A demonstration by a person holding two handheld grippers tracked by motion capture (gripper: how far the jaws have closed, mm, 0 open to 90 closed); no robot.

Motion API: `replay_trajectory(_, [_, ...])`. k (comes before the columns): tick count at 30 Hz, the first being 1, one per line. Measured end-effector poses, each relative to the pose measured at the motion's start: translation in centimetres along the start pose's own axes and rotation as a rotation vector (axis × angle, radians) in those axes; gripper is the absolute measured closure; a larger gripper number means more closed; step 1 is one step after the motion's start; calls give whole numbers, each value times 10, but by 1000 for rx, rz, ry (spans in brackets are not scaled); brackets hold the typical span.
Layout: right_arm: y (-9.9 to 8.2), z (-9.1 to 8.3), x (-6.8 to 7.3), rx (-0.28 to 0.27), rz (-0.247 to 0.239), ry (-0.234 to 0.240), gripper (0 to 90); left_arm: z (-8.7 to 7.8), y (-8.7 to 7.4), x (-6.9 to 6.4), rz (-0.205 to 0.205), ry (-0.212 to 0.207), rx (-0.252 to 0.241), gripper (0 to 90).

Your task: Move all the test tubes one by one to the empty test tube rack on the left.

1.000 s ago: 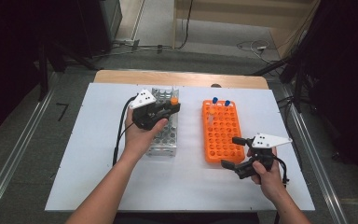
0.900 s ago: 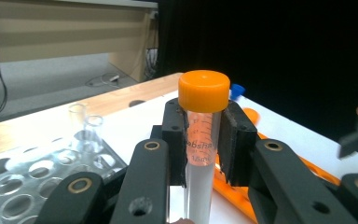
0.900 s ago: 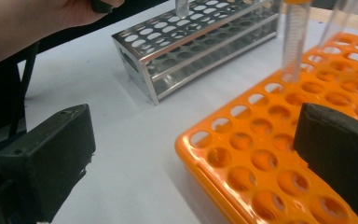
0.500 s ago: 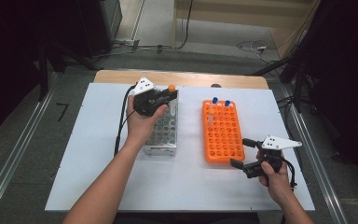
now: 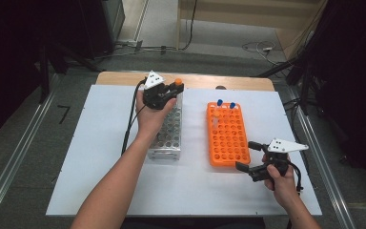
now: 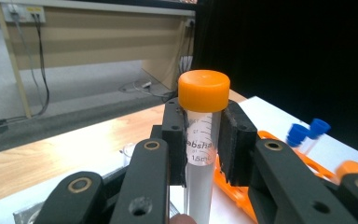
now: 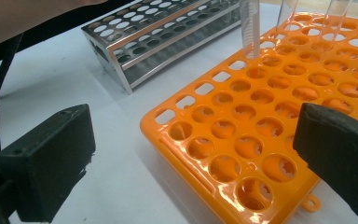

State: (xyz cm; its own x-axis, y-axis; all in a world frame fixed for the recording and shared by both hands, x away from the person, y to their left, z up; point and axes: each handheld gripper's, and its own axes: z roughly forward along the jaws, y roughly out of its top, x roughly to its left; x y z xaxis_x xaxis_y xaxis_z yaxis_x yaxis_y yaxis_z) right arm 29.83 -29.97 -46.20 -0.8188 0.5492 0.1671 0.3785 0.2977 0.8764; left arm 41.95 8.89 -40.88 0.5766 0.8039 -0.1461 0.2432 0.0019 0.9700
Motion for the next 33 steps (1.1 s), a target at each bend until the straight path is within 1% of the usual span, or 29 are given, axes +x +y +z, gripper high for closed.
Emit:
replay_trajectory(3, [-1, 0, -1, 4, -3, 3, 0, 4, -3, 4, -6, 24, -4, 753])
replay_trajectory(6, [-1, 0, -1, 5, -1, 6, 0, 8, -6, 8, -16, 35, -5, 753])
replay_trajectory(8, [-1, 0, -1, 3, 1, 8, 0, 10, -7, 9, -26, 33, -11, 752])
replay_trajectory(12, [-2, 1, -2, 6, 0, 7, 0, 14, -8, 11, -10, 42, -17, 752])
replay_trajectory(13, [-2, 1, -2, 6, 0, 7, 0, 14, -8, 10, 0, 50, -16, 752])
replay_trajectory(14, [-2, 1, -2, 6, -2, 8, 0, 15, -8, 9, 11, 63, -7, 752])
replay_trajectory(15, [-2, 1, -2, 5, -3, 9, 0, 16, -8, 9, 23, 66, -6, 752])
replay_trajectory(18, [-2, 1, -2, 6, -2, 8, 0, 17, -9, 10, 30, 72, 4, 752])
replay_trajectory(20, [-2, 1, -2, 9, 1, 8, 0, 18, -11, 11, 28, 72, 15, 752])
replay_trajectory(24, [-2, 1, -2, 8, -1, 6, 0, 19, -13, 11, 16, 83, 57, 751])
replay_trajectory(28, [-3, 1, -3, 11, 3, 2, 0, 20, -15, 7, 34, 102, 103, 744])
replay_trajectory(33, [-3, 1, -4, 11, 4, 2, 0, 19, -18, 4, 28, 115, 162, 734])
